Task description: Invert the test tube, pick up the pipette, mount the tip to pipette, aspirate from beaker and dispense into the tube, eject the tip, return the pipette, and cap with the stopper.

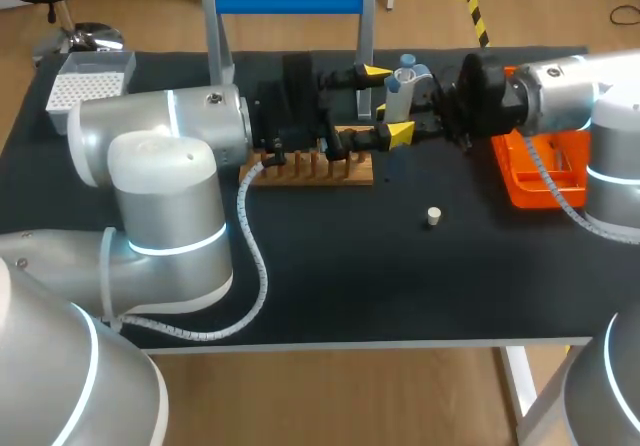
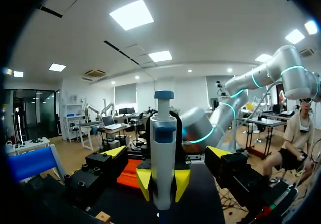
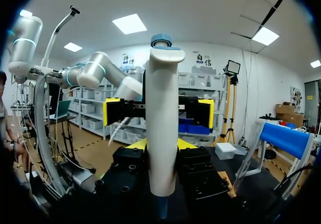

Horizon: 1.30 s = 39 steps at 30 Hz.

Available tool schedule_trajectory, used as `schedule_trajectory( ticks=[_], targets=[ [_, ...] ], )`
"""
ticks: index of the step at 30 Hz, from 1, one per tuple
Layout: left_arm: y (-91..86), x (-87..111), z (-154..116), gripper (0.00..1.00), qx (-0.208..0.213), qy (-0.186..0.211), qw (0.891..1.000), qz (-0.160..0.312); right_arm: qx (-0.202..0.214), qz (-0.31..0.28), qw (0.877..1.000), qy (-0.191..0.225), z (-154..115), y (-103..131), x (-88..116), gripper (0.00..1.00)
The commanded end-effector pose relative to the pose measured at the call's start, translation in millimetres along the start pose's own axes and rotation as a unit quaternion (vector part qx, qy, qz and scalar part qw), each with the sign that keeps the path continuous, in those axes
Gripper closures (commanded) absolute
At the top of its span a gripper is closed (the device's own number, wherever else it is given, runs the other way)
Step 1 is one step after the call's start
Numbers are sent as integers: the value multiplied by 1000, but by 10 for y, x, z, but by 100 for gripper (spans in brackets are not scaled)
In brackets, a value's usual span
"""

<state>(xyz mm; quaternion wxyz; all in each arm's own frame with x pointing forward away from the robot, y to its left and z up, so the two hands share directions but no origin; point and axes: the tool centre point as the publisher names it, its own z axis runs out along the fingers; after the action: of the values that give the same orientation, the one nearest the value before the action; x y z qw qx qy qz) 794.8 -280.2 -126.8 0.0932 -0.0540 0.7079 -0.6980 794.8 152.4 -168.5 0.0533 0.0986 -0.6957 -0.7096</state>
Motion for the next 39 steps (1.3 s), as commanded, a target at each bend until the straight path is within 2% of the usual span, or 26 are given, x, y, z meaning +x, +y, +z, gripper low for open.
schedule_trajectory(
  ticks=[1,9,12,14,19,22,24,26,28,30,38,39],
  targets=[
    [10,7,13,0,1,-2,1000,0,2,1,1000,1,35,10,2,100],
    [10,7,13,0,1,-2,1000,0,3,2,1000,2,57,14,5,100],
    [10,7,13,15,1,-2,1000,0,4,2,1000,2,62,13,7,100],
    [10,7,13,21,1,-2,1000,0,4,2,1000,2,67,11,9,100],
    [10,7,13,29,1,-2,1000,0,4,3,1000,1,71,8,11,100],
    [10,7,13,39,1,-2,1000,0,4,3,1000,1,75,7,11,100],
    [10,7,13,50,1,-2,1000,0,3,3,1000,1,80,8,10,100],
    [10,7,13,55,1,-2,1000,0,3,3,1000,1,82,8,10,100],
    [10,7,13,69,1,-2,1000,0,3,3,1000,1,85,8,10,100],
    [10,7,13,100,1,-2,1000,0,3,3,1000,1,89,9,9,100],
    [10,7,13,100,1,-2,1000,0,7,5,1000,4,95,3,10,100],
    [10,7,13,100,1,-2,1000,0,8,6,1000,4,95,1,11,65]
  ],
)
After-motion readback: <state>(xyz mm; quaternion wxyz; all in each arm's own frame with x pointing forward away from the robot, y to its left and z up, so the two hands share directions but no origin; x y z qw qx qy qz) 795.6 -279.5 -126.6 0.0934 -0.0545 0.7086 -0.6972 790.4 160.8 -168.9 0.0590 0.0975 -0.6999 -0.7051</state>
